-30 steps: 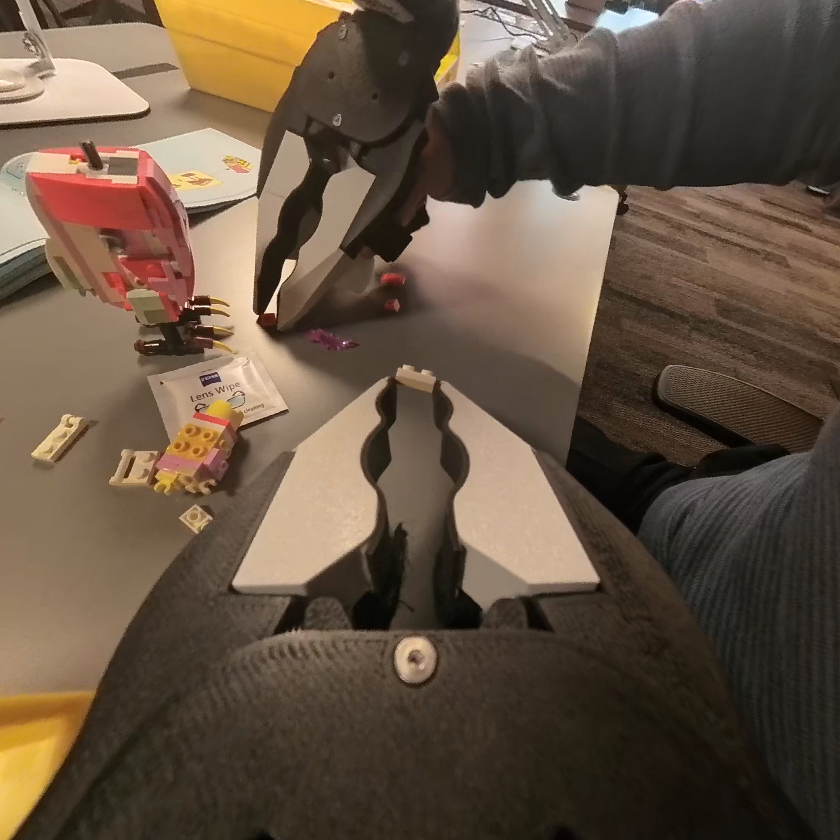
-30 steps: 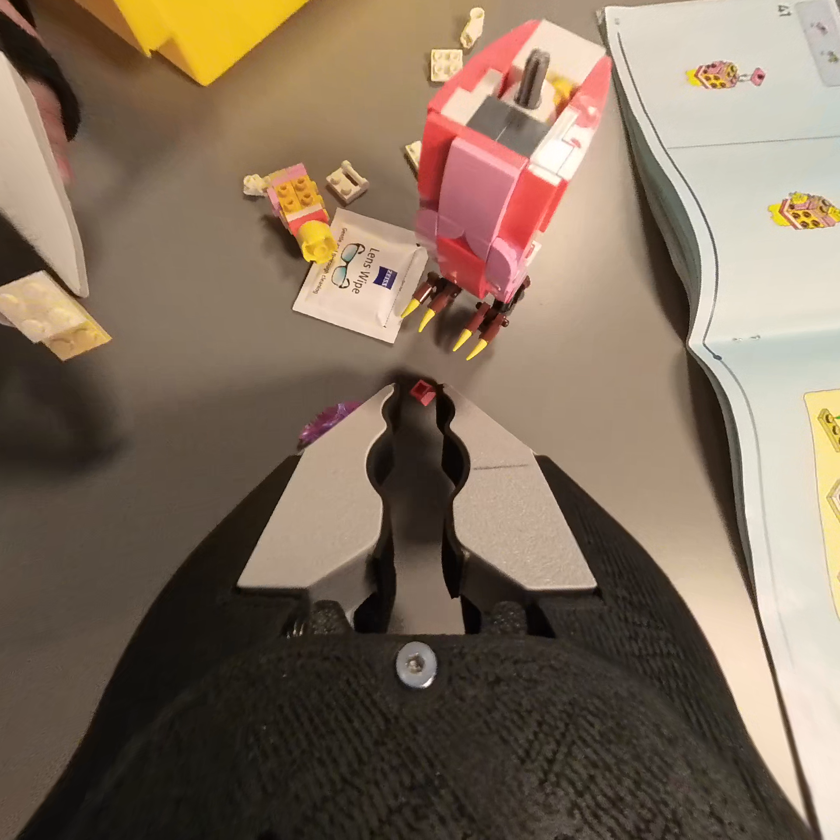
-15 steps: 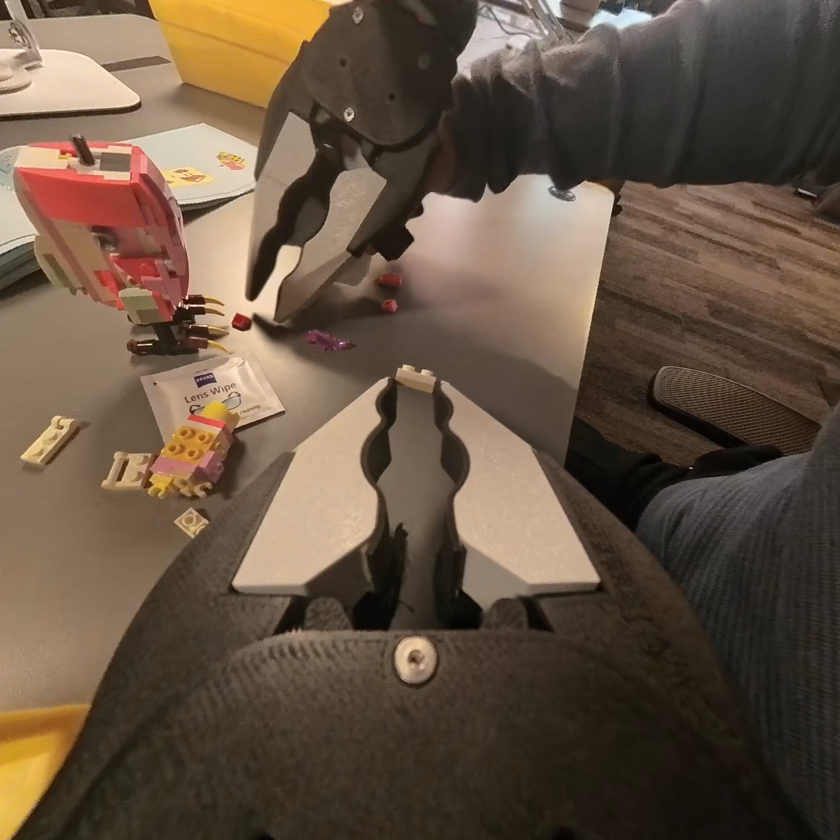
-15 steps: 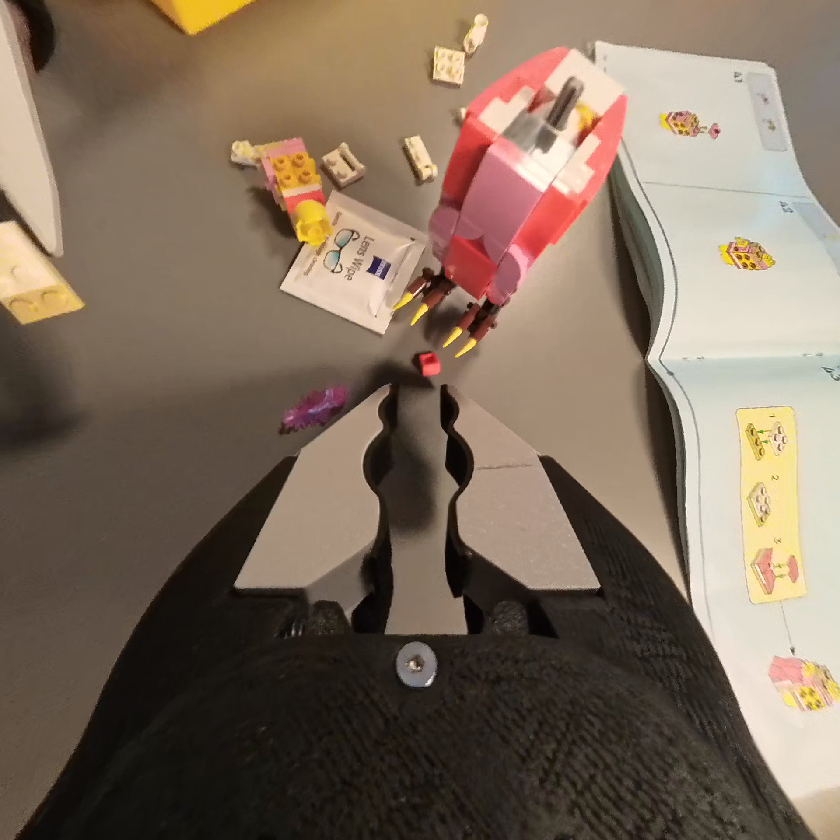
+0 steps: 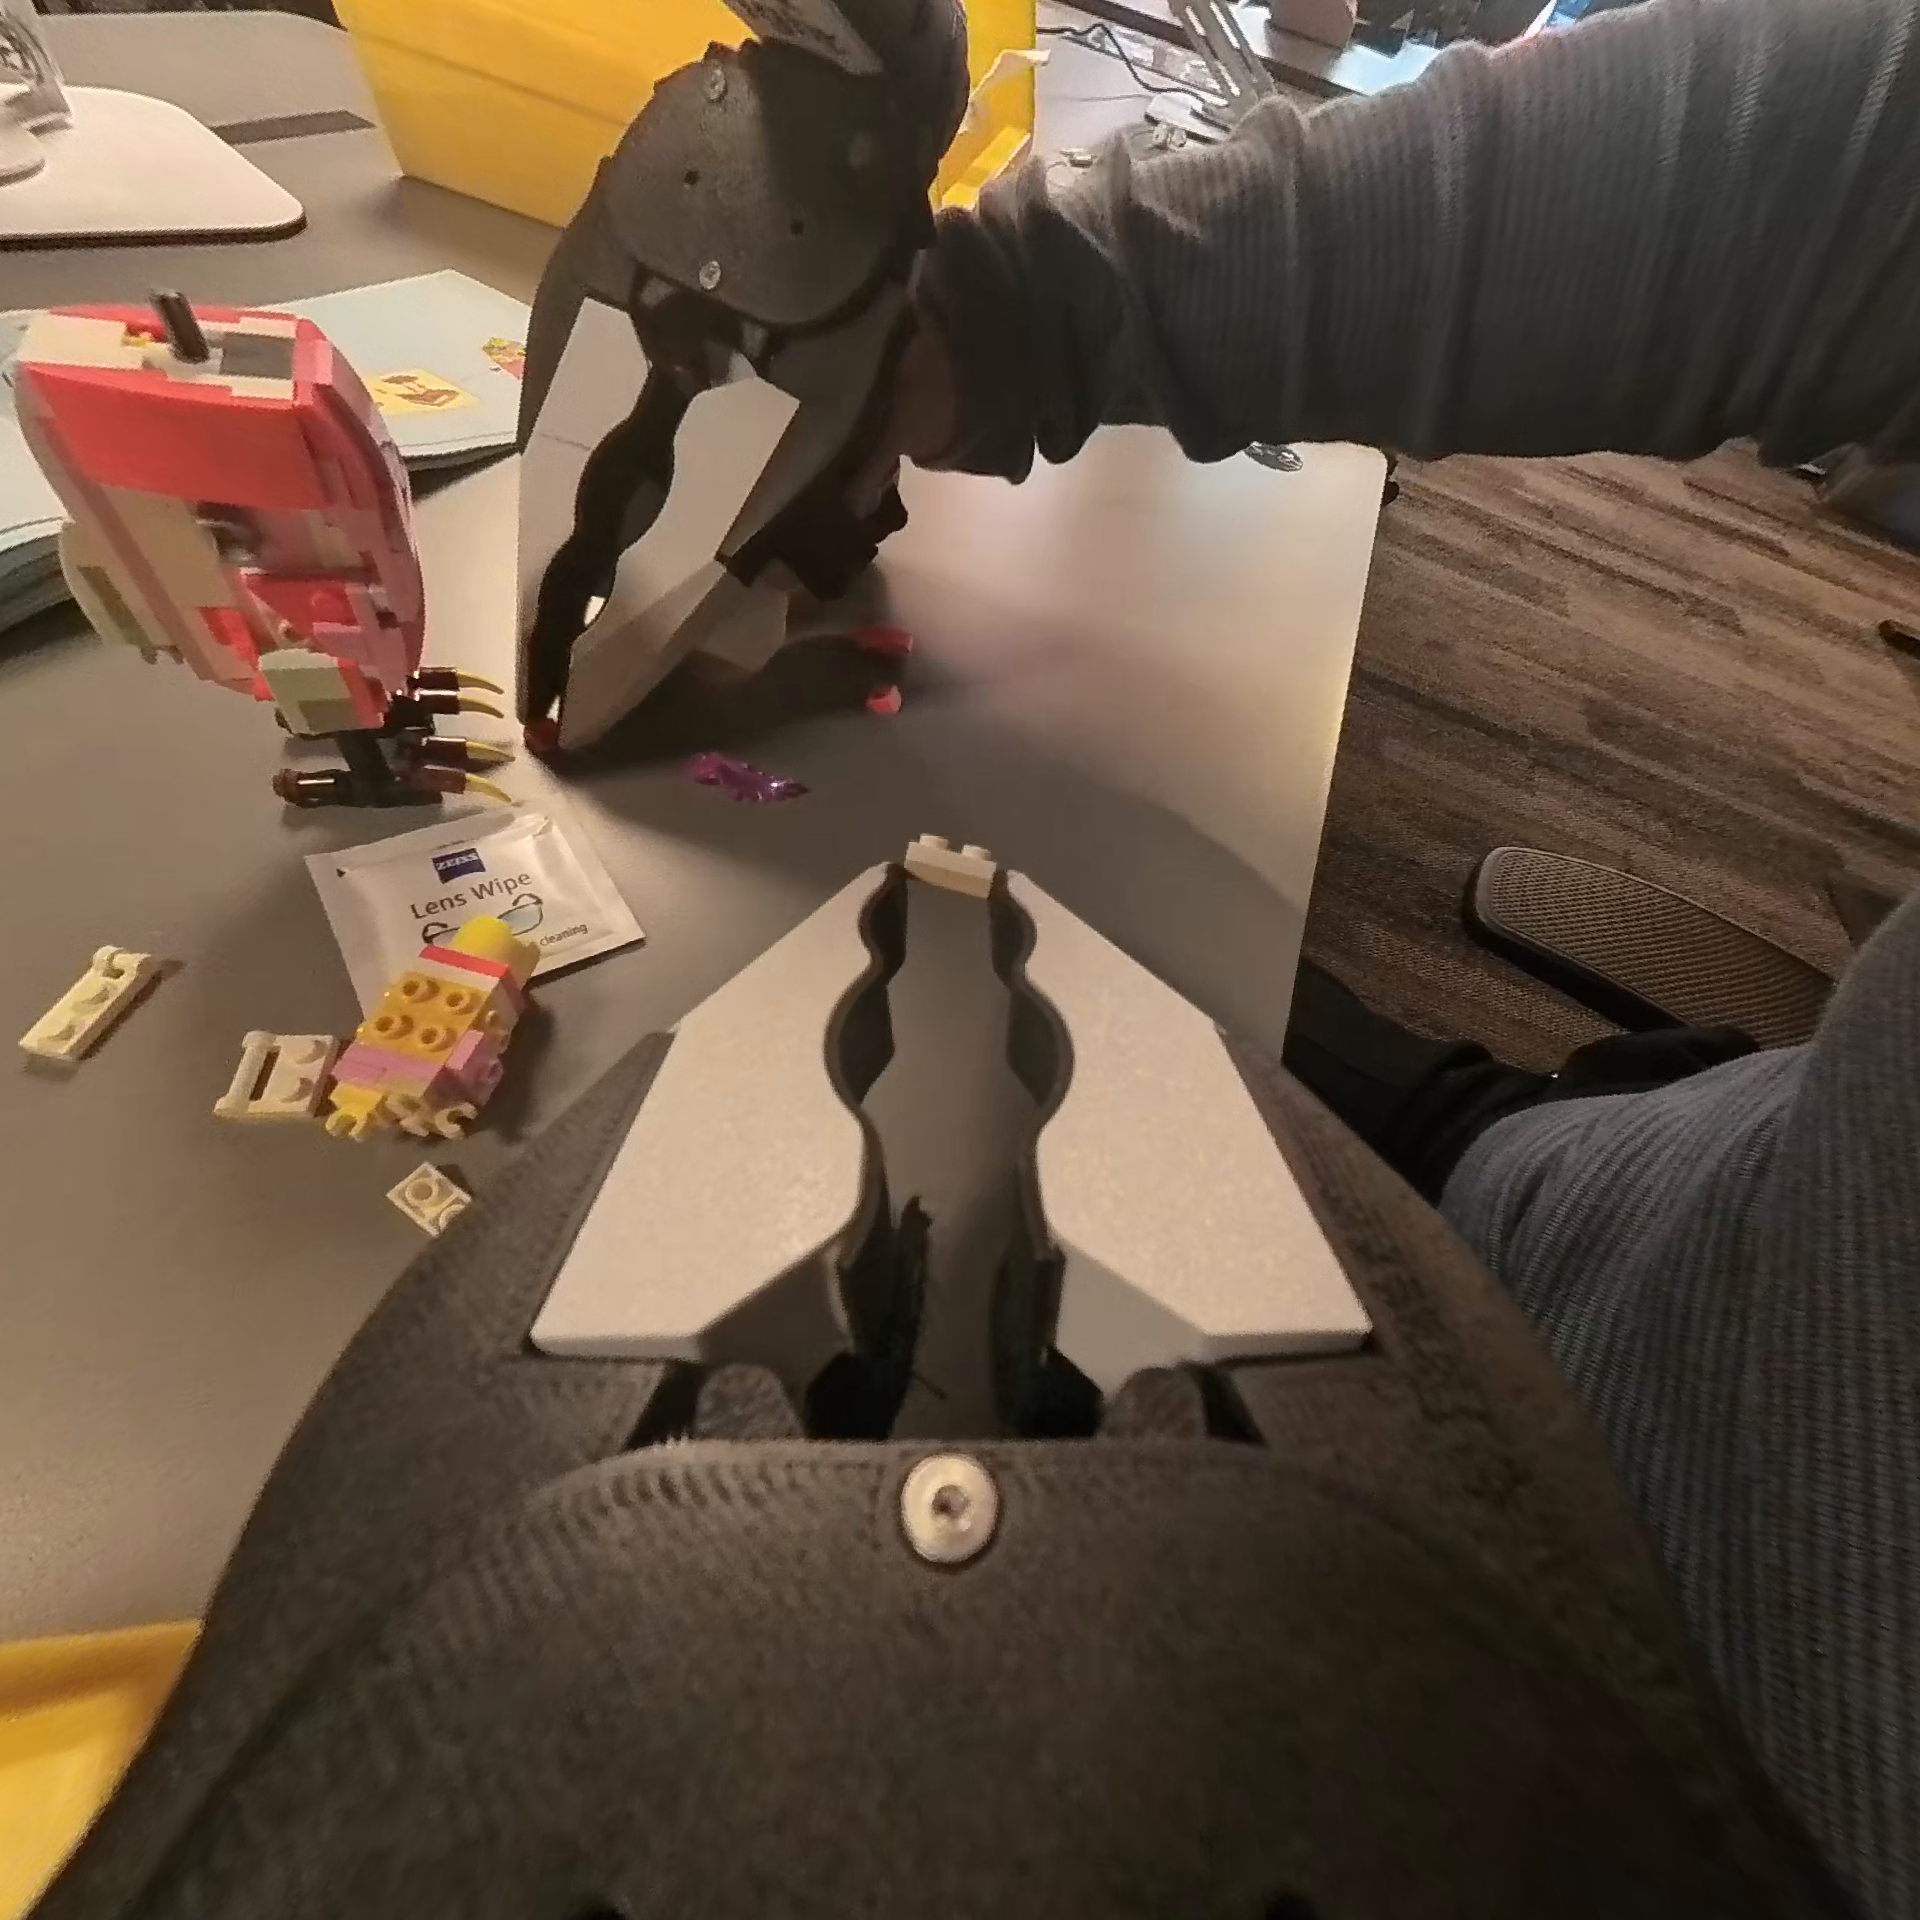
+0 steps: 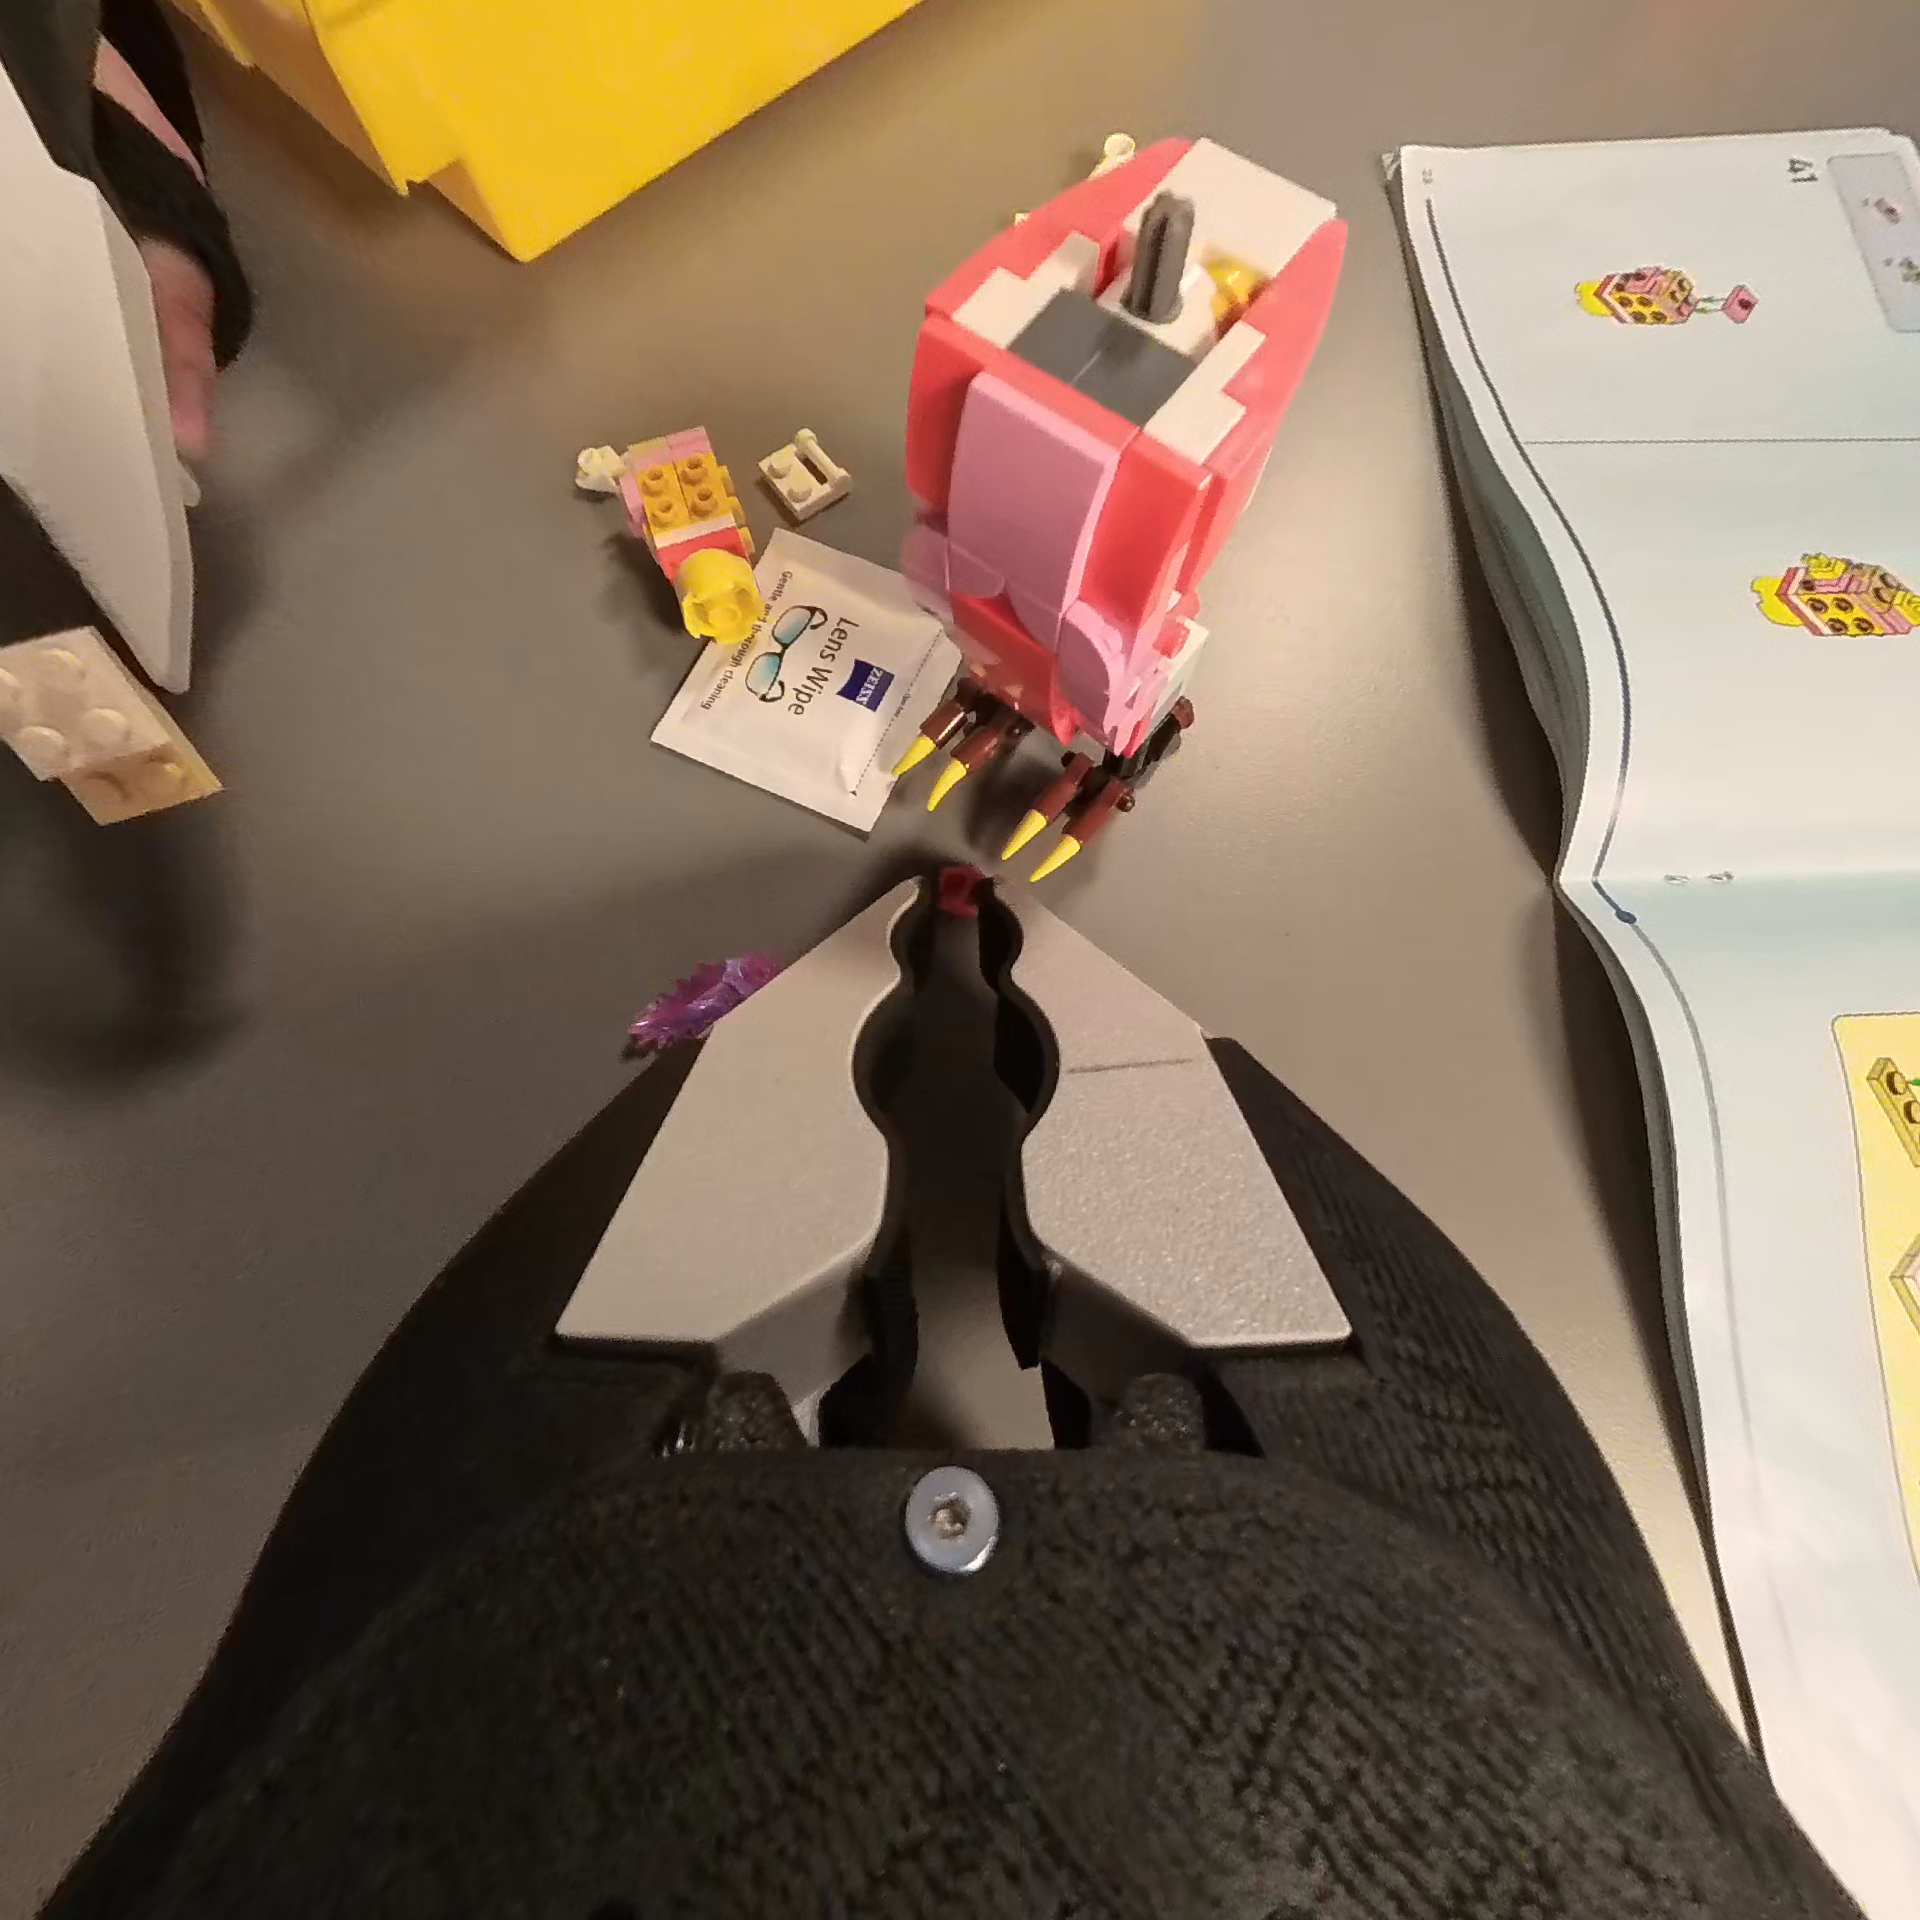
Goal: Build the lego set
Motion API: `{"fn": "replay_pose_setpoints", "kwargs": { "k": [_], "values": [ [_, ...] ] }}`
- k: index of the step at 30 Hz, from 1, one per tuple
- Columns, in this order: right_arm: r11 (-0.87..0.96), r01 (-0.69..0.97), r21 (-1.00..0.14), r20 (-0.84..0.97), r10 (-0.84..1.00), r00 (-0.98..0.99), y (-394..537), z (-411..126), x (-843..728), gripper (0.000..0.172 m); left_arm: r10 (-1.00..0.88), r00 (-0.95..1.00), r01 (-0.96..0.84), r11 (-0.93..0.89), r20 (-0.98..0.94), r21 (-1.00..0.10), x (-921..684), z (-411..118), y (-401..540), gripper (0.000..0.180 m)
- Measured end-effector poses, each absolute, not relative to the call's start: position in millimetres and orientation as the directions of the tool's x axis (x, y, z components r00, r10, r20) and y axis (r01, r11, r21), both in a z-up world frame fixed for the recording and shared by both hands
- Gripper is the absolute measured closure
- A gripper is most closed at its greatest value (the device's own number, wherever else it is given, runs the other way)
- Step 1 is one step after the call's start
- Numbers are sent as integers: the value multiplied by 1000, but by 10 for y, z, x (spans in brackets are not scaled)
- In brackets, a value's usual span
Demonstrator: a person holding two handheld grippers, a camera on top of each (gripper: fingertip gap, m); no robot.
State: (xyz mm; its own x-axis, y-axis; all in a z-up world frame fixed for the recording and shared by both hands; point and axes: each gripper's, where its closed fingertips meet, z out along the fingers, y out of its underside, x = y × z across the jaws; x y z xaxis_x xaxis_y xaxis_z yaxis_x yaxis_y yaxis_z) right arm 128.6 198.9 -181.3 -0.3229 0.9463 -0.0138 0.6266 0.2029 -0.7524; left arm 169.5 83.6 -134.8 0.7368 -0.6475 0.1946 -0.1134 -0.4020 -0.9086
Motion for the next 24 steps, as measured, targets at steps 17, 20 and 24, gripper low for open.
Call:
{"fn": "replay_pose_setpoints", "kwargs": {
  "k": [17,20,24],
  "values": [
    [840,540,-55,546,478,-688,1705,-1723,2283,167,-648,738,-121,-404,190,-907,1701,-1357,837,166],
    [901,307,305,507,120,-854,1649,-1776,2530,167,-652,735,-123,-402,189,-907,1716,-1357,838,166],
    [891,145,431,436,-65,-898,1502,-1828,2608,167,-655,733,-132,-400,182,-907,1729,-1363,837,166]
  ]
}}
